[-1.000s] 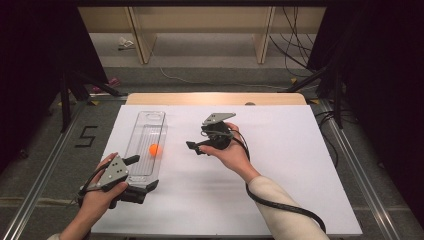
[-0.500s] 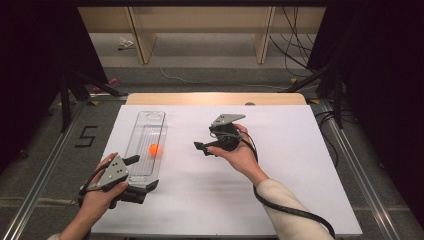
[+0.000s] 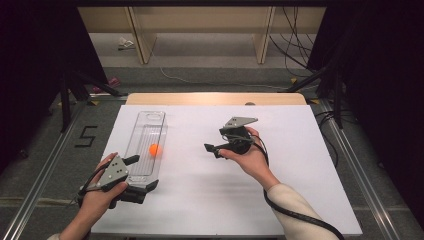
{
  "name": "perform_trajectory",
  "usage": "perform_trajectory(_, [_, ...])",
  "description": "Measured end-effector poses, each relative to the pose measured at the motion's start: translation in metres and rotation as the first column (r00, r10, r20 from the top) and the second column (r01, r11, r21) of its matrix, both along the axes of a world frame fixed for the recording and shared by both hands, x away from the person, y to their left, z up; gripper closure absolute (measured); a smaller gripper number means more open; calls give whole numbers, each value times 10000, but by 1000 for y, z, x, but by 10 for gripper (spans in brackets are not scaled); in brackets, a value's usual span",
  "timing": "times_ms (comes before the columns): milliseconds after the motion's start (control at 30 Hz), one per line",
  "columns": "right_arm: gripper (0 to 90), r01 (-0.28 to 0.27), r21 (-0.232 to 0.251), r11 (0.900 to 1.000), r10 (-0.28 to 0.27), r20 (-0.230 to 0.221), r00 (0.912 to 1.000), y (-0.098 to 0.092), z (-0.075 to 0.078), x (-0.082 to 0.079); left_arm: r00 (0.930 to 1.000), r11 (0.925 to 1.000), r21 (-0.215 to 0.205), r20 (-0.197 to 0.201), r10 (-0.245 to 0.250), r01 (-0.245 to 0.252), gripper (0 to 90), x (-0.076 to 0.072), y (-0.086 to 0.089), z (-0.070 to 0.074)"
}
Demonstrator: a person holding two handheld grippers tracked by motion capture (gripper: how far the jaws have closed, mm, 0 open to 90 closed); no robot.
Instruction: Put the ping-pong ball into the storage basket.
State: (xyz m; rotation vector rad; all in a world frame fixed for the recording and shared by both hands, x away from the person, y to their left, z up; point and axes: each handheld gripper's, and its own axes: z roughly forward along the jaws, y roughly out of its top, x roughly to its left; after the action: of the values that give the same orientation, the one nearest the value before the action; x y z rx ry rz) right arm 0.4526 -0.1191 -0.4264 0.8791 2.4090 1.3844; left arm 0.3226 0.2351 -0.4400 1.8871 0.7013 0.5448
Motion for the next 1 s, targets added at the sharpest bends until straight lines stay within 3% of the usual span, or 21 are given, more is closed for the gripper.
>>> perform_trajectory(1000, [165, 572, 113, 9983, -573, 100, 9983, -44, 2, -18, 10000, 10000, -14, -20, 22, -22, 0, 0, 0, 0])
